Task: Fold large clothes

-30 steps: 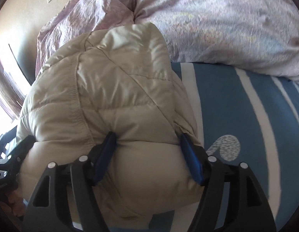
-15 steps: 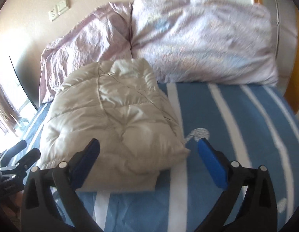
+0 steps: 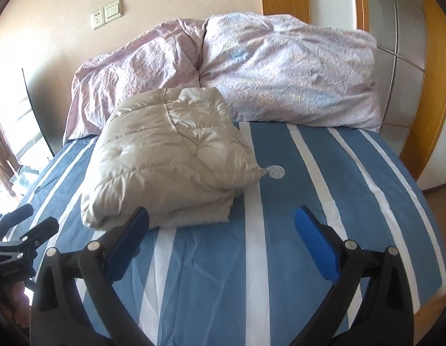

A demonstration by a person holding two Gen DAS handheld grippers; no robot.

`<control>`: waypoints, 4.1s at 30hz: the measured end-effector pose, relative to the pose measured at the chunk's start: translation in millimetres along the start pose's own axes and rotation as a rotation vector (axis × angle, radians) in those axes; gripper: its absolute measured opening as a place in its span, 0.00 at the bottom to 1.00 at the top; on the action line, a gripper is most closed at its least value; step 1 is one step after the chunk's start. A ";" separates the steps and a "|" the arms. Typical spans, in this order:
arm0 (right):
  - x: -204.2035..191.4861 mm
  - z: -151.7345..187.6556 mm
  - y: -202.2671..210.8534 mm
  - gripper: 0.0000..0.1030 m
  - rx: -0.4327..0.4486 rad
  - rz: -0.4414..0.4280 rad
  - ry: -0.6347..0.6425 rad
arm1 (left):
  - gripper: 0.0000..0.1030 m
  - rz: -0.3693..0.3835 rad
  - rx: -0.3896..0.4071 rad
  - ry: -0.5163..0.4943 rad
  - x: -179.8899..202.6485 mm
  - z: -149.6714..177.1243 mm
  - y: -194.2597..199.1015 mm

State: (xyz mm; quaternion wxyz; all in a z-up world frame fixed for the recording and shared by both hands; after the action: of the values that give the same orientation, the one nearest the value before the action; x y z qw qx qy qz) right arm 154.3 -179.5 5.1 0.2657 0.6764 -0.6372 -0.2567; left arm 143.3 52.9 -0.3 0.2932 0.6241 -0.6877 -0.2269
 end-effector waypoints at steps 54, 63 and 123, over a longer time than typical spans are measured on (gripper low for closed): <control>-11.9 44.6 58.2 0.98 0.003 0.071 0.043 | 0.99 -0.015 -0.009 -0.009 17.4 25.0 48.8; -6.9 44.7 55.4 0.98 0.006 0.077 0.040 | 0.99 -0.001 -0.011 -0.014 22.9 25.0 47.1; 5.8 36.2 53.7 0.98 0.015 0.094 0.041 | 0.99 0.011 -0.007 -0.016 27.5 21.3 47.3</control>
State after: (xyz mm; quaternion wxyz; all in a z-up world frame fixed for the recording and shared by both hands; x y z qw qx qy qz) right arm 90.9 -188.9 15.6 0.2853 0.6529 -0.6646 -0.2251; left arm 93.0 30.0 19.6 0.2909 0.6175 -0.6928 -0.2327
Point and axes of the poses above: each gripper's, at about its wrist camera, not at the fingertips, and y roughly against the way its jaws point, x to its right, z to its underside, the point moved 6 cm from there along -y, roughly the way its jaws point, and after that the axes turned 5 degrees about z, right-handed, at the moved point
